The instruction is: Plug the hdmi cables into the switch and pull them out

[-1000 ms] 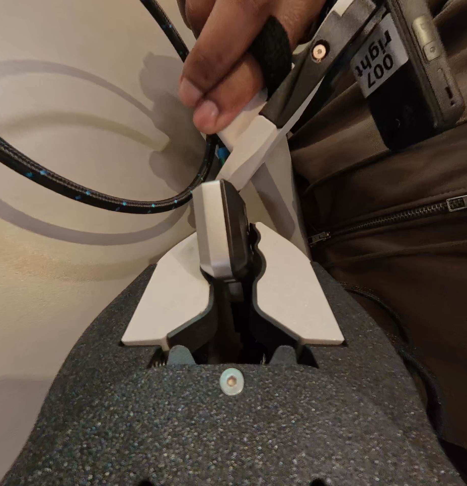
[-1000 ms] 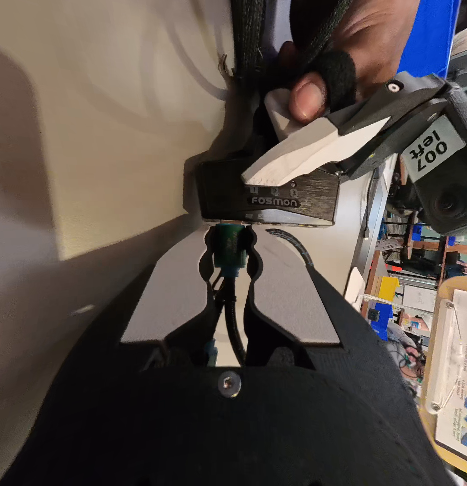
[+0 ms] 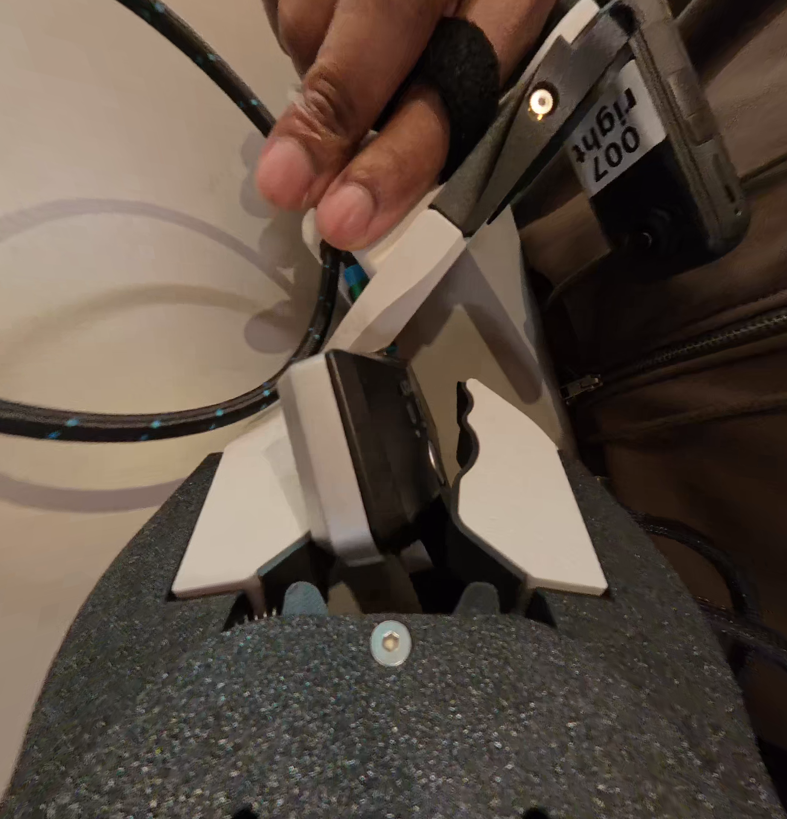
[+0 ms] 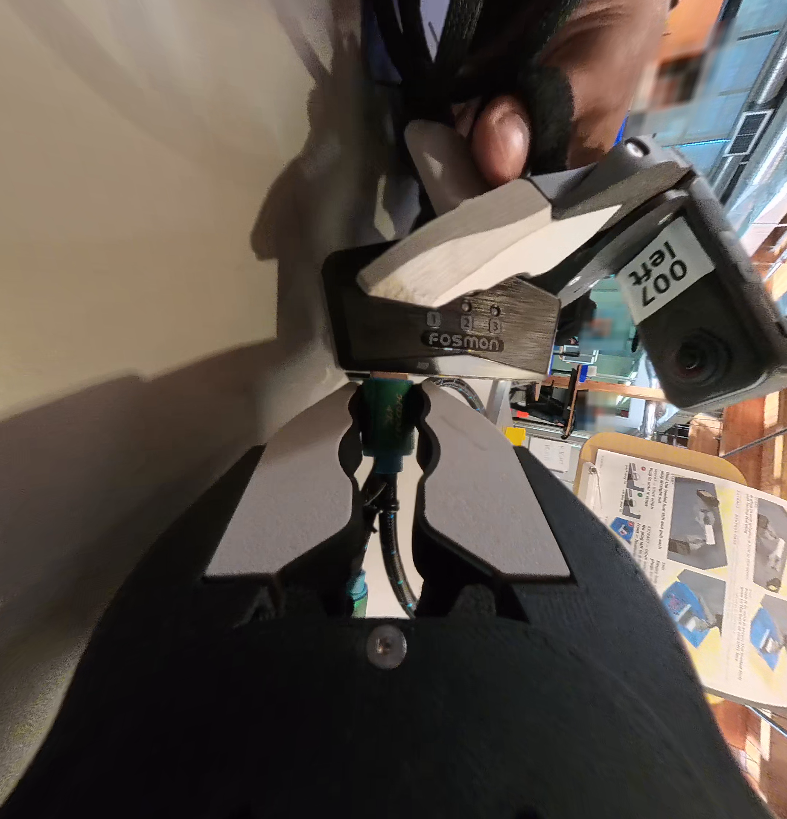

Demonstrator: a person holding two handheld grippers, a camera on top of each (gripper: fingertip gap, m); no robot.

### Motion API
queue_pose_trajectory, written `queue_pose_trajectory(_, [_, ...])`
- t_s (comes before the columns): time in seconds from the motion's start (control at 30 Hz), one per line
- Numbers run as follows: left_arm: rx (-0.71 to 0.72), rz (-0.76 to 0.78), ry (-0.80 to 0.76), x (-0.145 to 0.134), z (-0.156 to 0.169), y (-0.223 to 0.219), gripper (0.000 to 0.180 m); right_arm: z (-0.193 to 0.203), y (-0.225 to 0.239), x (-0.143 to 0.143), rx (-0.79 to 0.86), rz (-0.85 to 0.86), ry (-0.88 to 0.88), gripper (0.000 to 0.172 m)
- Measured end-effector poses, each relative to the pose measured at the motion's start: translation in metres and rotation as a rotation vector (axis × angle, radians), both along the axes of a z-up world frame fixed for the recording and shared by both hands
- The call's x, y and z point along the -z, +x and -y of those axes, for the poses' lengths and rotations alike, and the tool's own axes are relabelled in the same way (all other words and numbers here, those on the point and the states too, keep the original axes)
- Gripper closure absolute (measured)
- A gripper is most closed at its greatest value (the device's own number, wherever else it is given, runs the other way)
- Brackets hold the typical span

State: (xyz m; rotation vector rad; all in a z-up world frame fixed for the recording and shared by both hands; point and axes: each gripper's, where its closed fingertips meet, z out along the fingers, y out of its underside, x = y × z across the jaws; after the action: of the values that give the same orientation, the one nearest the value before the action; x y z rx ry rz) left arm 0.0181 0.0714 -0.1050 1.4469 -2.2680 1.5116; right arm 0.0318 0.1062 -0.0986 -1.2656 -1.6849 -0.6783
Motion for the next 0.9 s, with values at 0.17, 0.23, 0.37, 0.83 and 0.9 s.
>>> queue_pose_trajectory(0.17, [0.019,-0.048,-0.100,-0.004,0.016,-0.001,0.132,0.000,0.003,-0.001,0.015,0.023,0.014,0.151])
queue_pose_trajectory(0.23, [0.012,-0.074,-0.109,-0.002,0.016,0.000,0.135,0.001,0.003,0.001,0.015,0.042,-0.001,0.151])
queue_pose_trajectory(0.37, [0.023,-0.110,-0.052,0.003,0.019,-0.003,0.137,0.004,0.000,0.007,0.019,0.064,-0.031,0.152])
queue_pose_trajectory(0.83, [0.006,-0.150,0.054,0.002,0.012,-0.008,0.141,0.005,0.004,-0.003,0.065,0.033,-0.122,0.152])
queue_pose_trajectory(0.9, [0.059,-0.157,0.032,0.005,0.024,-0.012,0.141,0.018,0.000,0.001,-0.044,0.044,-0.186,0.152])
